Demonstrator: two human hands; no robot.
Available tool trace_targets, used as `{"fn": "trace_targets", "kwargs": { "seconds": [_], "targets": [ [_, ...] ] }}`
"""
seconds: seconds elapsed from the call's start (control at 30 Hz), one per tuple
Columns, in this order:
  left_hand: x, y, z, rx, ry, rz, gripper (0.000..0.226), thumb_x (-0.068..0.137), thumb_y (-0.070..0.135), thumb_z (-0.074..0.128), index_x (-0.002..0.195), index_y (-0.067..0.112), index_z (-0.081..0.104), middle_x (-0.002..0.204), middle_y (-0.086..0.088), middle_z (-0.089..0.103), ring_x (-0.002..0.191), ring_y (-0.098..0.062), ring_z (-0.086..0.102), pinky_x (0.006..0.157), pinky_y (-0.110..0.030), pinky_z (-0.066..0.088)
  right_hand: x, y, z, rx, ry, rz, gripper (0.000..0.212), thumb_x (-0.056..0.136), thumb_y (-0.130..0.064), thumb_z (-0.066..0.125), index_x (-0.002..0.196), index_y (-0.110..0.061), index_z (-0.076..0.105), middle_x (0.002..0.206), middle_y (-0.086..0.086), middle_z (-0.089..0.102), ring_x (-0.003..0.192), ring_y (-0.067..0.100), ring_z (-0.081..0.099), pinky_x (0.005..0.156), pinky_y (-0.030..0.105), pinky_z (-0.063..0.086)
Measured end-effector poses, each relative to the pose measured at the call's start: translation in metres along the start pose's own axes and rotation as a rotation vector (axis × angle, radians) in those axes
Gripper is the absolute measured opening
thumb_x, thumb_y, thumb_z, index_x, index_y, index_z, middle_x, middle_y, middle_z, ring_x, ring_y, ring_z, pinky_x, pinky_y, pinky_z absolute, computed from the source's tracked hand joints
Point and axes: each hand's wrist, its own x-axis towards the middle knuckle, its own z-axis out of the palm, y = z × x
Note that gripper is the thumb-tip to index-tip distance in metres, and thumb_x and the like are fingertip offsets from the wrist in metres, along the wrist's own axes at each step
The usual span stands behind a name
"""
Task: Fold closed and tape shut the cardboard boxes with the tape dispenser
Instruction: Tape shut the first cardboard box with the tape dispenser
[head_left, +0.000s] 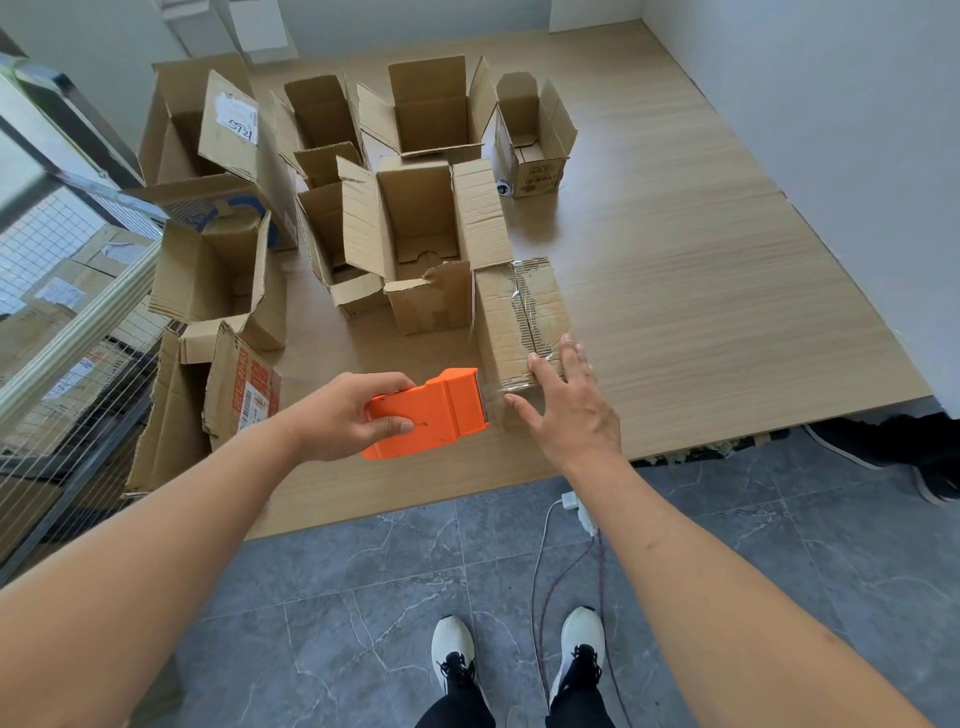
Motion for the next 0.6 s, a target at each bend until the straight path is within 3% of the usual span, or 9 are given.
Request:
{"fn": "trace_targets", "kwargs": {
  "seconds": [0.23,0.43,0.6],
  "targets": [
    [-0.004,-0.003,-0.004,0.012,0.002,-0.042,0.026,0.096,0.039,0.069,0.120,0.039,0.059,0.105,0.016,0.067,0.096,-0.003,0.065,0.081,-0.033,0.059,0.000,0.001,0.000,0.019,-0.007,0.002,0.064,0.094,-0.067,0.048,0.149,-0.036,0.038,0.171,0.008,0.008,0.157,0.025,0.010,0.115,0.044,0.038],
    [0.009,0.008,0.001,0.109,0.031,-0.076,0.025,0.096,0.037,0.069,0.118,0.028,0.060,0.102,0.006,0.068,0.091,-0.010,0.065,0.079,-0.038,0.058,0.000,-0.007,-0.003,0.054,0.003,0.048,0.062,0.090,-0.072,0.054,0.139,-0.036,0.046,0.170,0.009,0.011,0.157,0.027,0.012,0.117,0.045,0.034],
    [0.023,0.011,0.013,0.145,0.065,-0.157,0.016,0.095,0.039,0.067,0.108,0.031,0.060,0.094,0.009,0.066,0.084,-0.010,0.063,0.068,-0.029,0.049,0.003,-0.017,0.004,0.036,0.035,0.081,0.060,0.090,-0.070,0.057,0.136,-0.033,0.048,0.169,0.012,0.015,0.157,0.030,0.013,0.121,0.044,0.027]
  ]
}}
